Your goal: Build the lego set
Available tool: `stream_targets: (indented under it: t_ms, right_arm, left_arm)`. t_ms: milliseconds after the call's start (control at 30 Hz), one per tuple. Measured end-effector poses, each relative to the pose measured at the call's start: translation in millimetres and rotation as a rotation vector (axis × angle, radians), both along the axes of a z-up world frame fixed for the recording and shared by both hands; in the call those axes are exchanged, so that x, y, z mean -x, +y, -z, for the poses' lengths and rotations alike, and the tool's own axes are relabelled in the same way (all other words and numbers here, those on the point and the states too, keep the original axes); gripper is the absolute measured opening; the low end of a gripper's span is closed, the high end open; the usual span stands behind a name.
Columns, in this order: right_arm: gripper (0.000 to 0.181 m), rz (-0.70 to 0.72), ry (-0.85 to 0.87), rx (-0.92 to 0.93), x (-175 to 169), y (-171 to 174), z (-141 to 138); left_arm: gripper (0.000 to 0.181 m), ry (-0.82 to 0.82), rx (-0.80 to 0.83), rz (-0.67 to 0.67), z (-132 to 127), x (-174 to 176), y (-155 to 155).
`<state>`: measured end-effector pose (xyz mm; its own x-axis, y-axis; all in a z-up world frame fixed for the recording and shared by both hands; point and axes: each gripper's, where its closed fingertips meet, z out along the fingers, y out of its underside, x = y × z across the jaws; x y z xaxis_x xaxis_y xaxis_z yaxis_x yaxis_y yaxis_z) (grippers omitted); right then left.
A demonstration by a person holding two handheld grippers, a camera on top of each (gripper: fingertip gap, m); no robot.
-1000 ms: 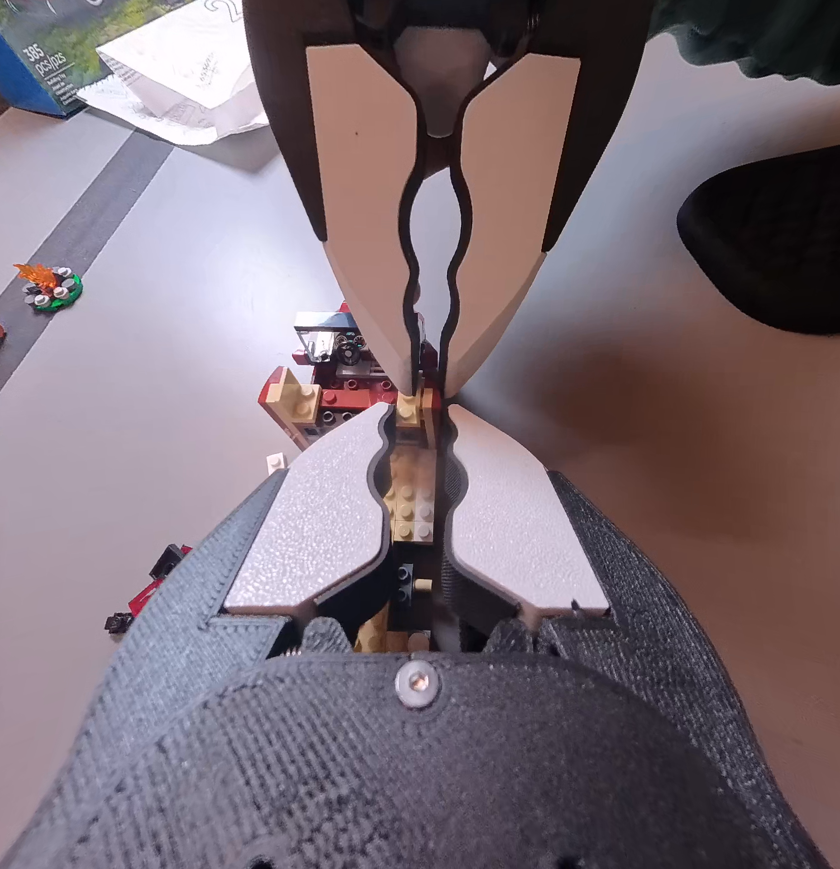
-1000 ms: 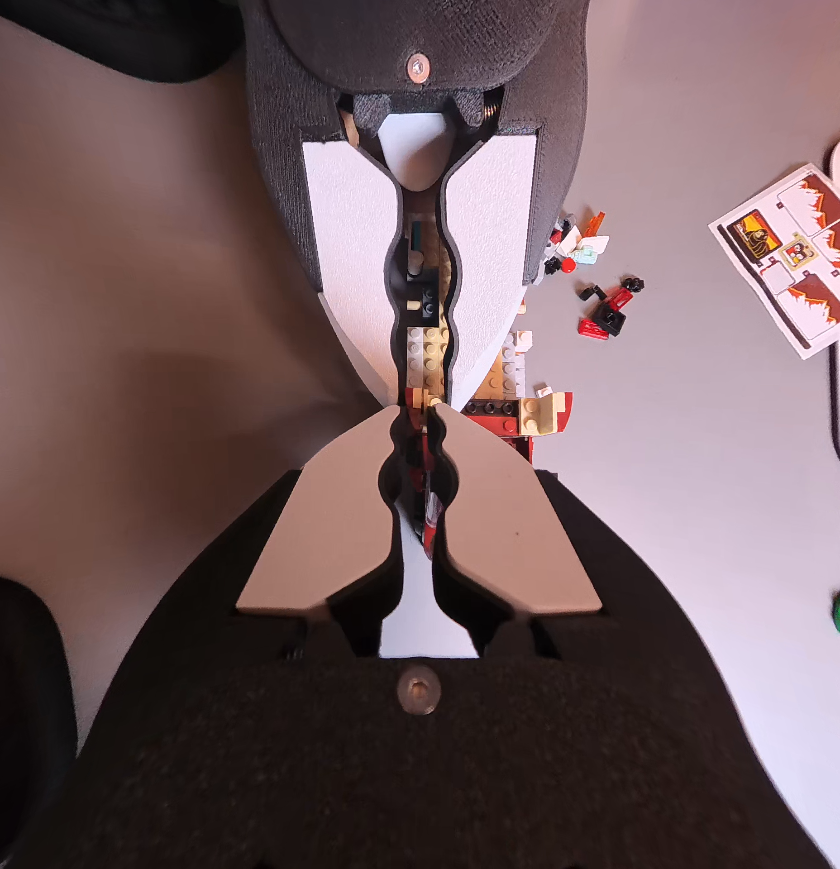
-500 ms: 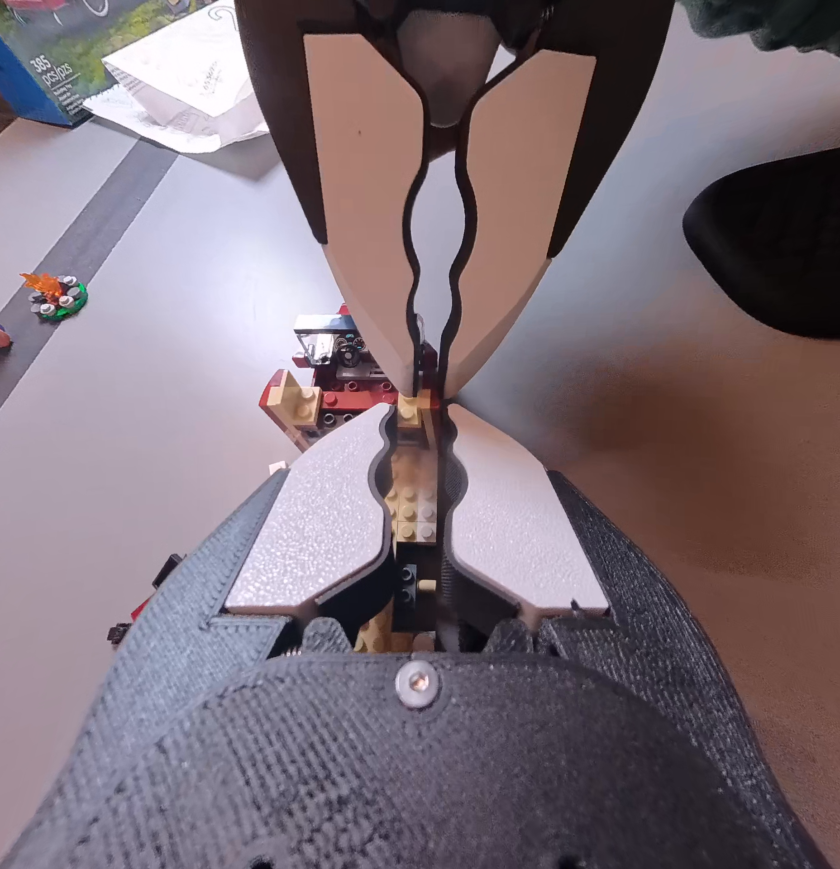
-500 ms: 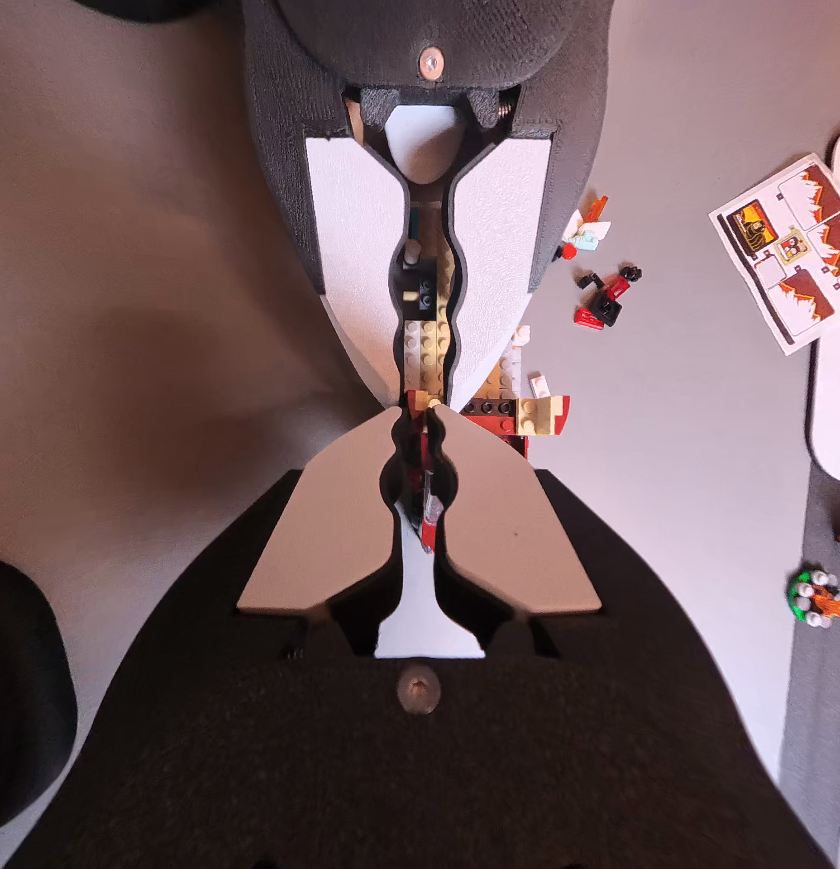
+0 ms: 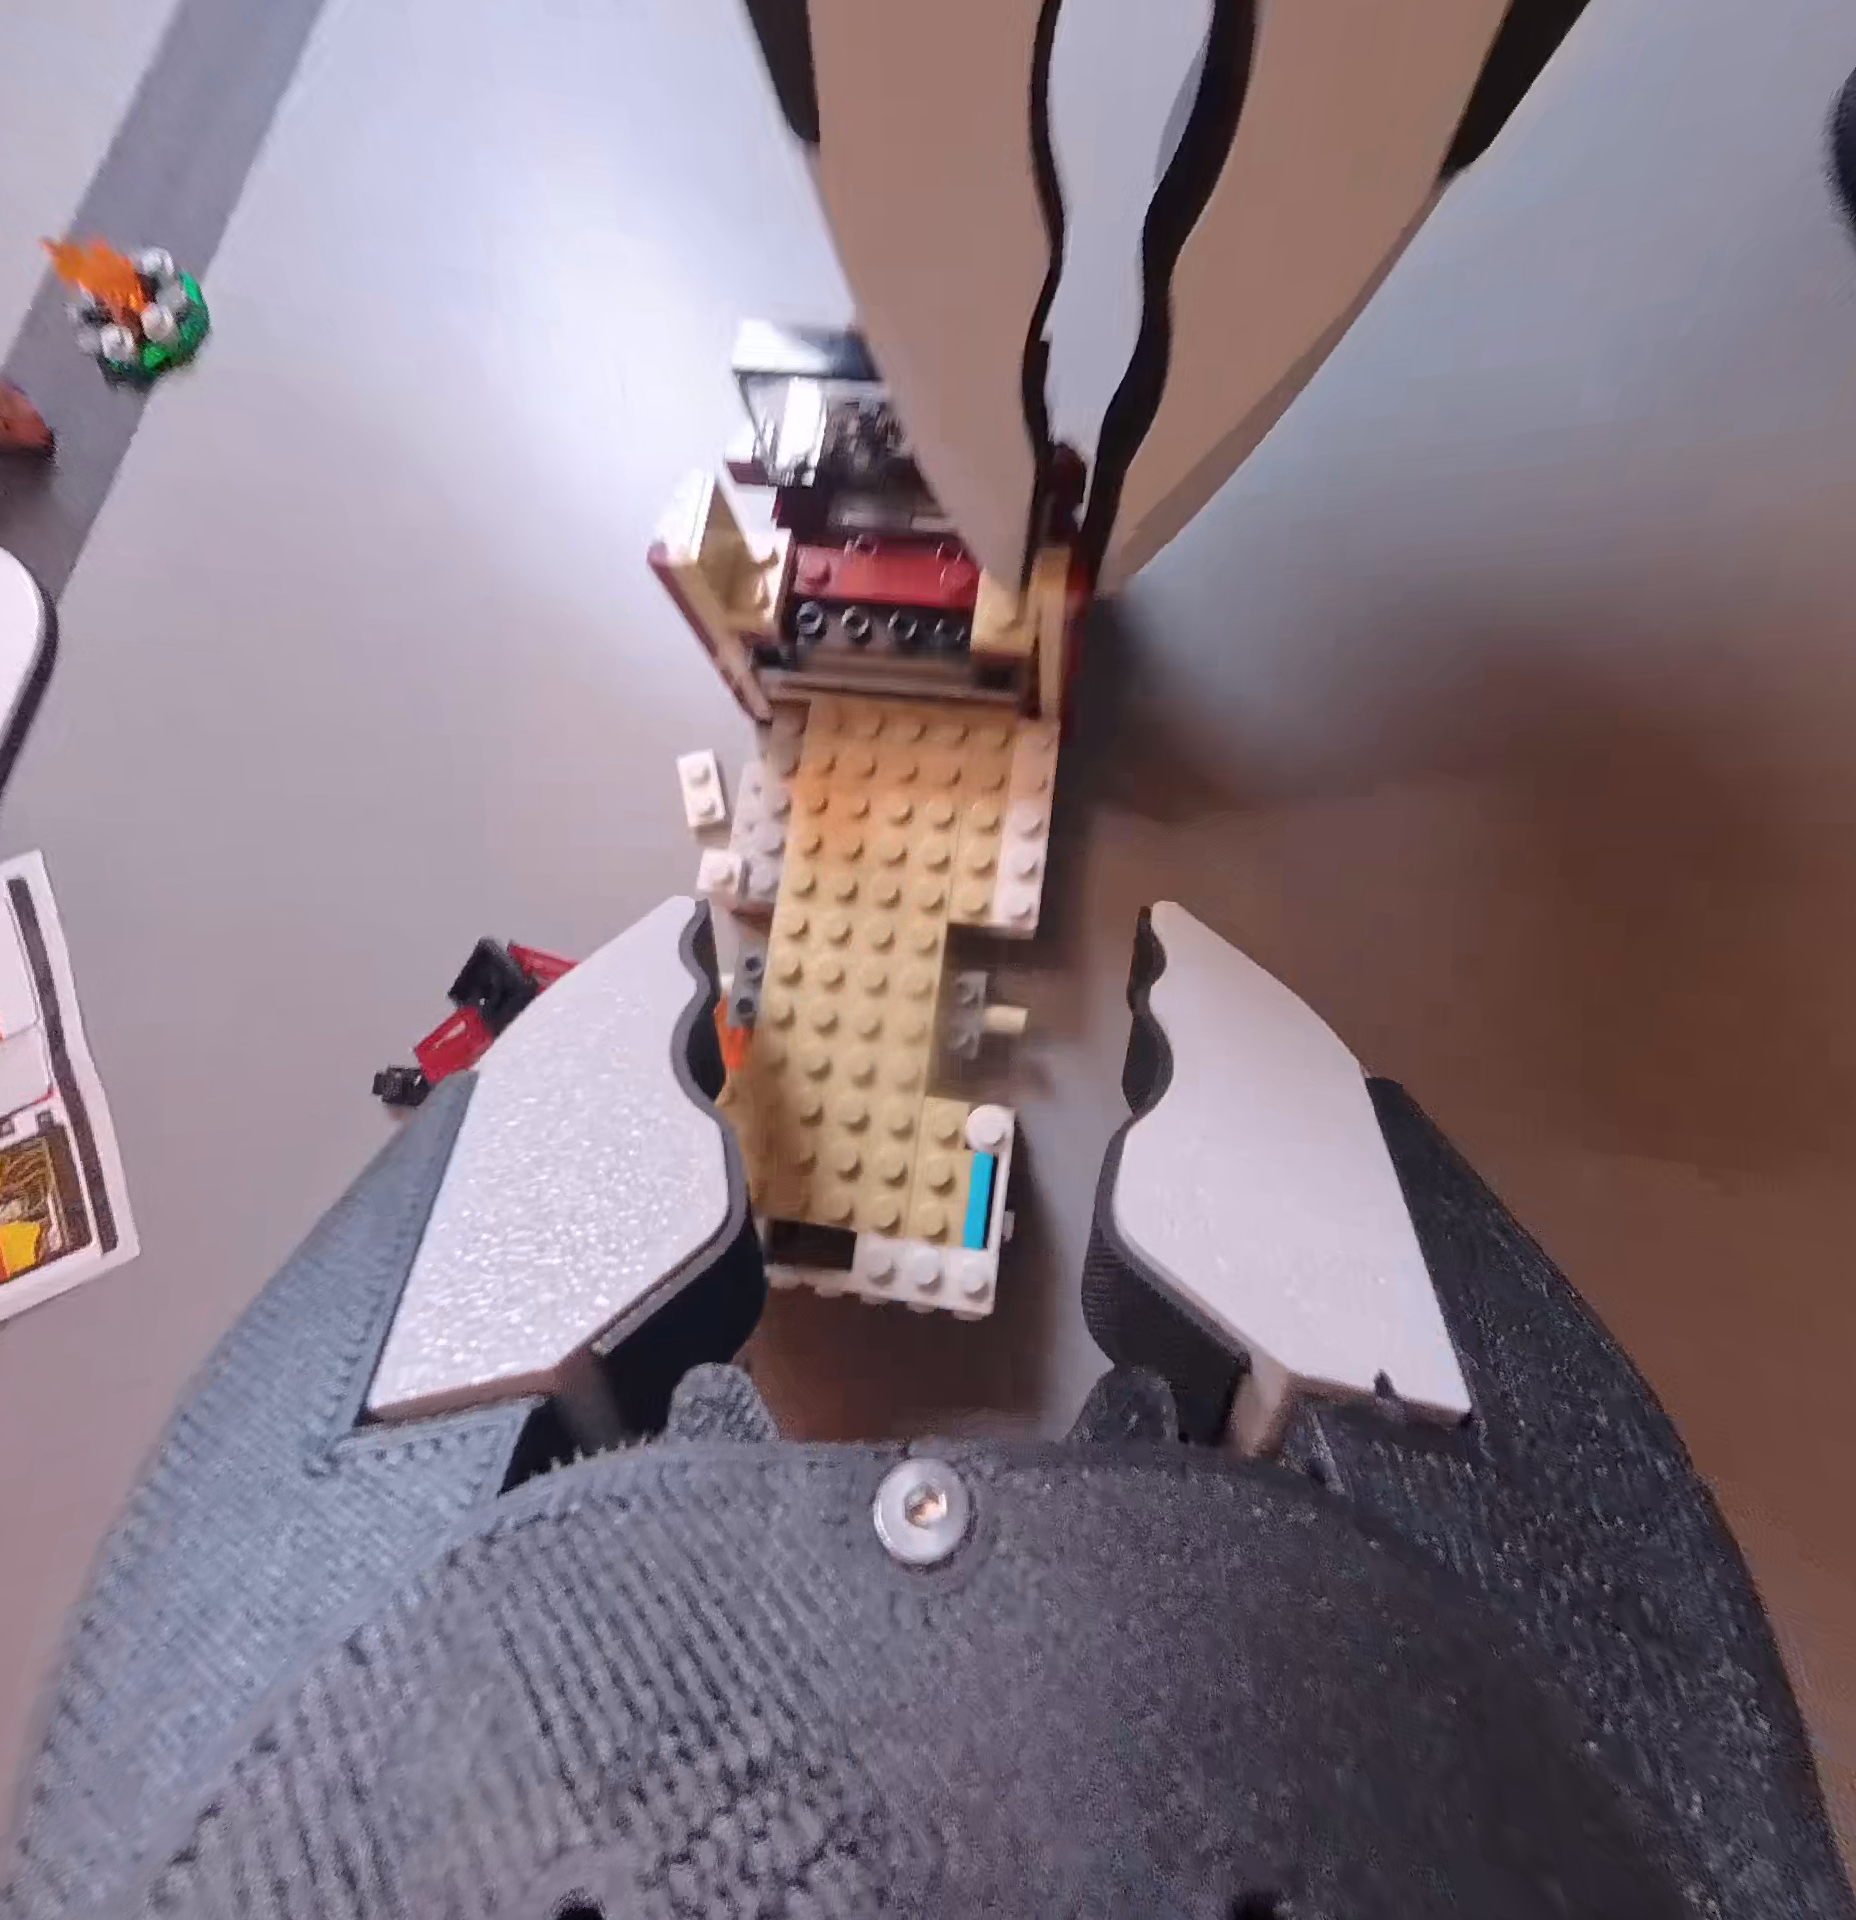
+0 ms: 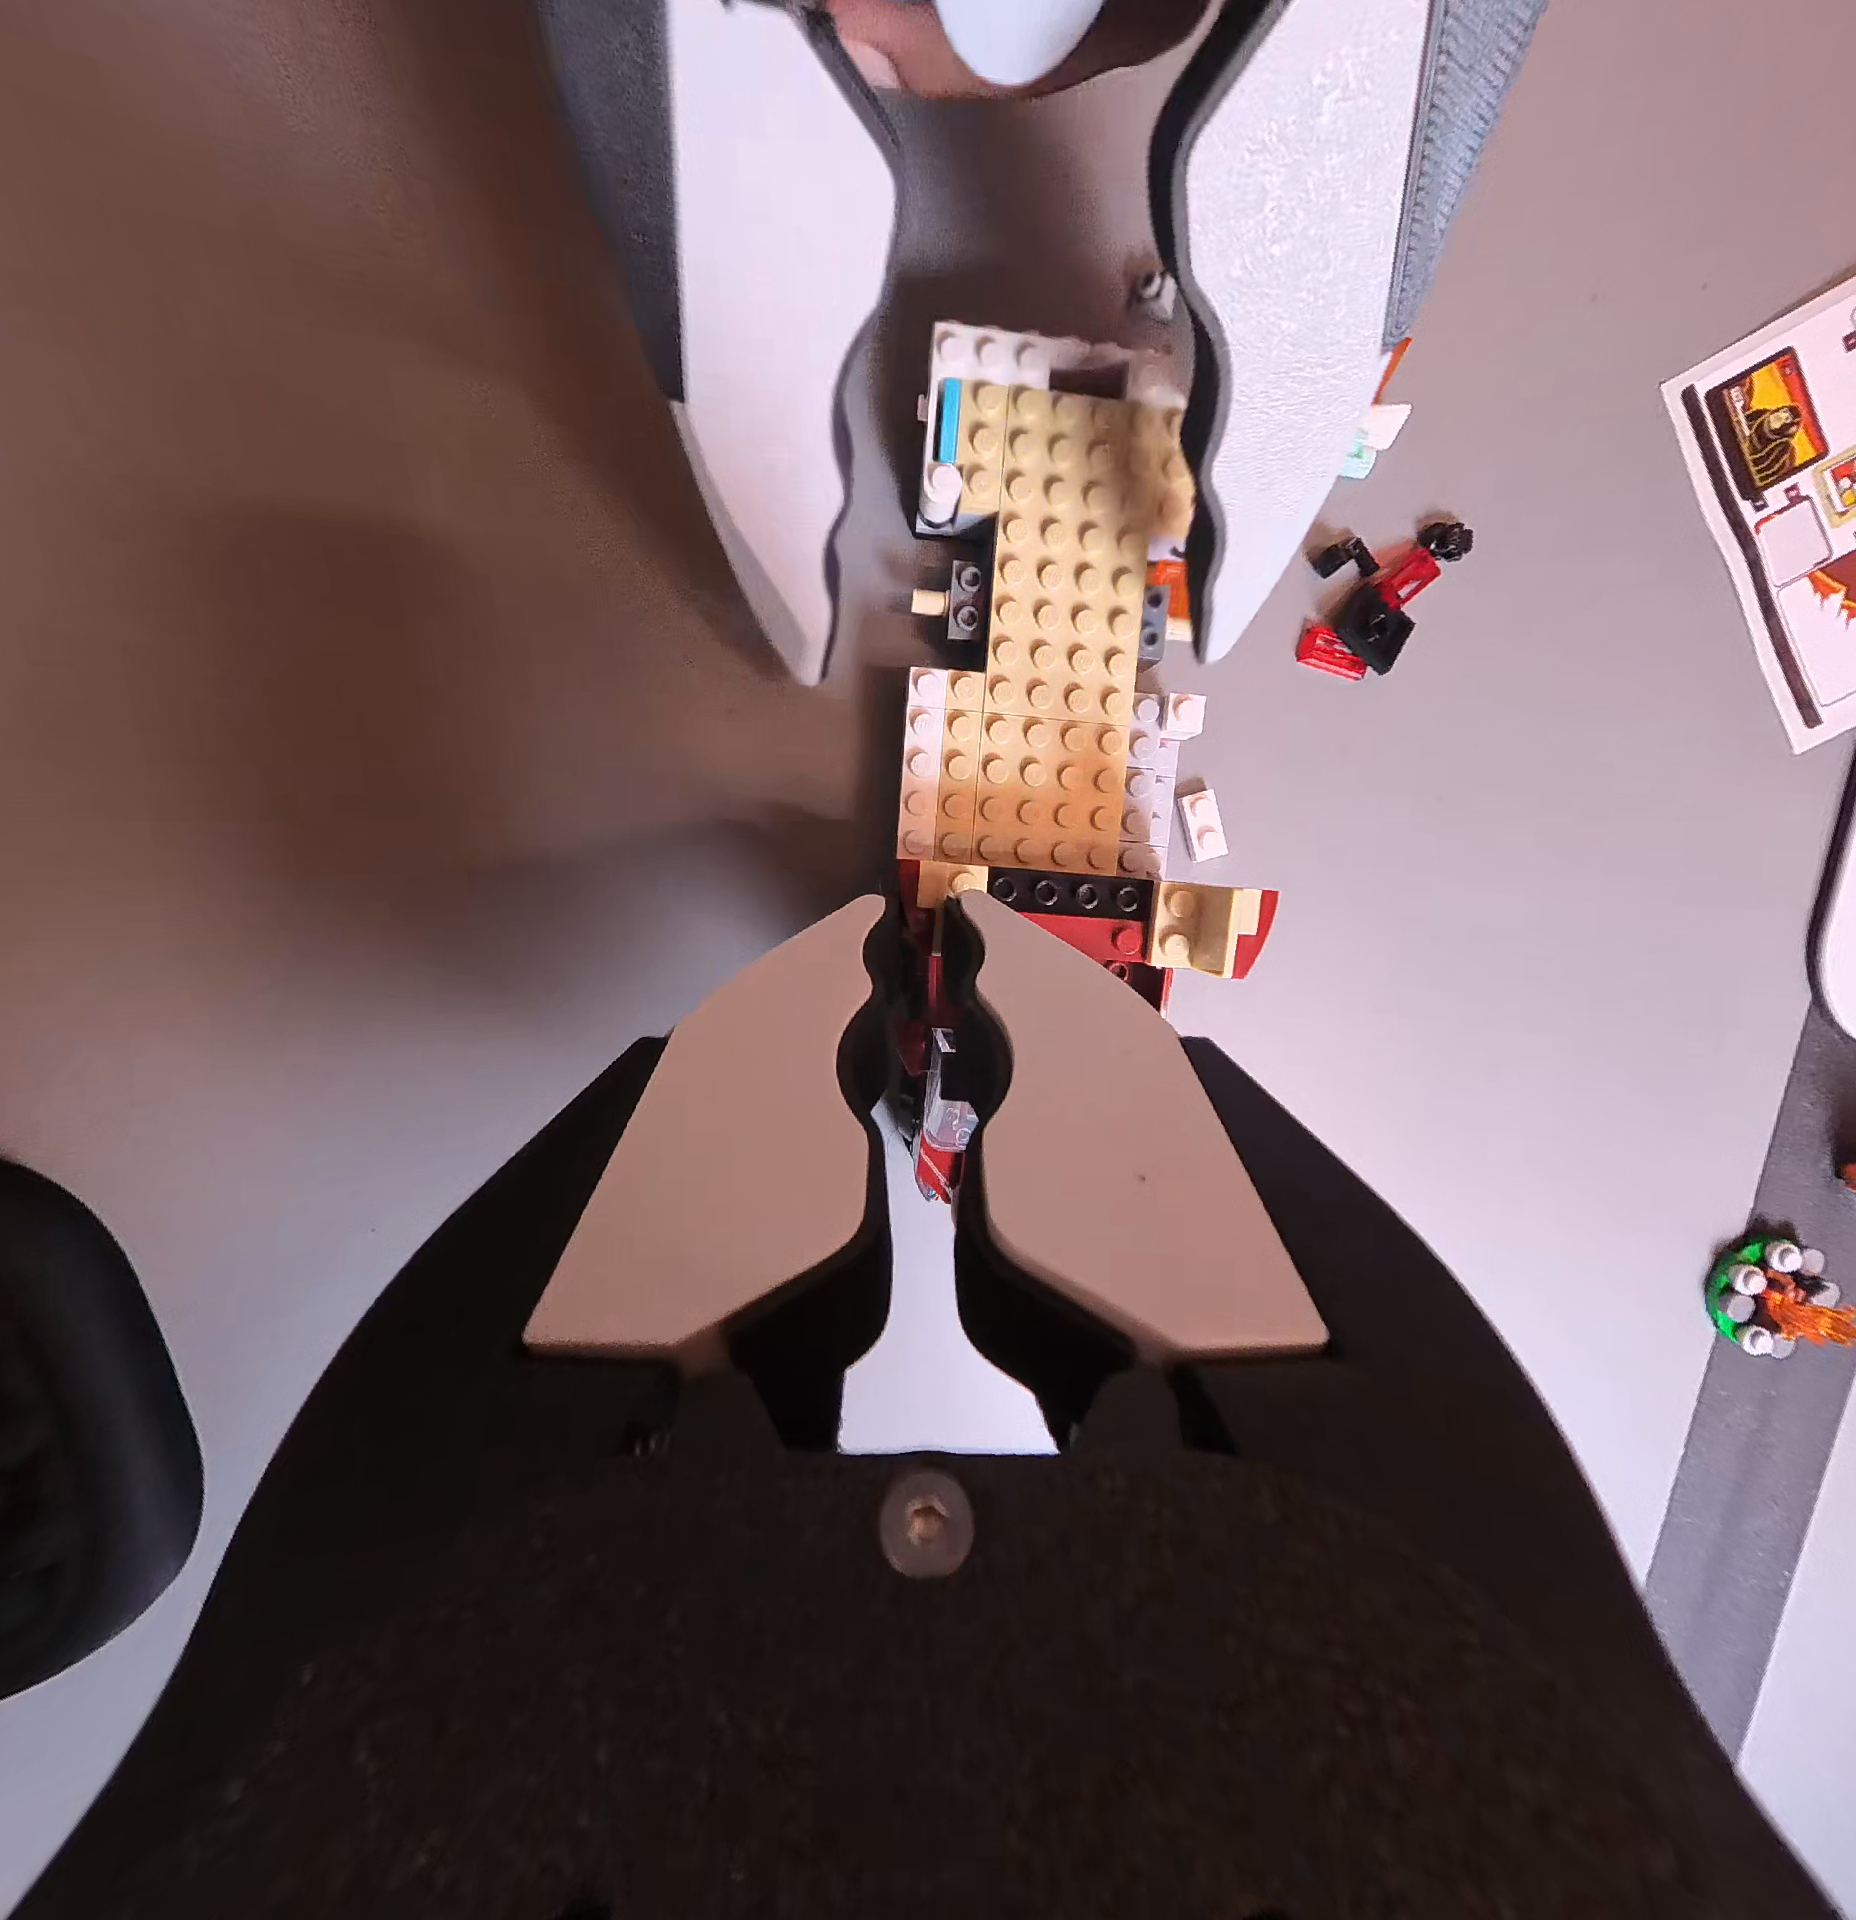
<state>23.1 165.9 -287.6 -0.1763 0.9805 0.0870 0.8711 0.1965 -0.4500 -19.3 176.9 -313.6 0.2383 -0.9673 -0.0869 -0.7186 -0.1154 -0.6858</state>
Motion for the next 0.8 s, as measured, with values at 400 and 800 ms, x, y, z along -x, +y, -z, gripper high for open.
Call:
stream_targets:
  t_ms: [400, 800]
  right_arm:
    - [0.031, -0.005, -0.143, -0.09, 0, 5, -2]
    - [0.023, -0.001, -0.23, -0.125, 2, 11, 9]
  left_arm:
    - [0.082, 0.095, -0.041, -0.03, 9, 20, 15]
    - [0.073, 0.116, 0.033, -0.02, 17, 24, 8]
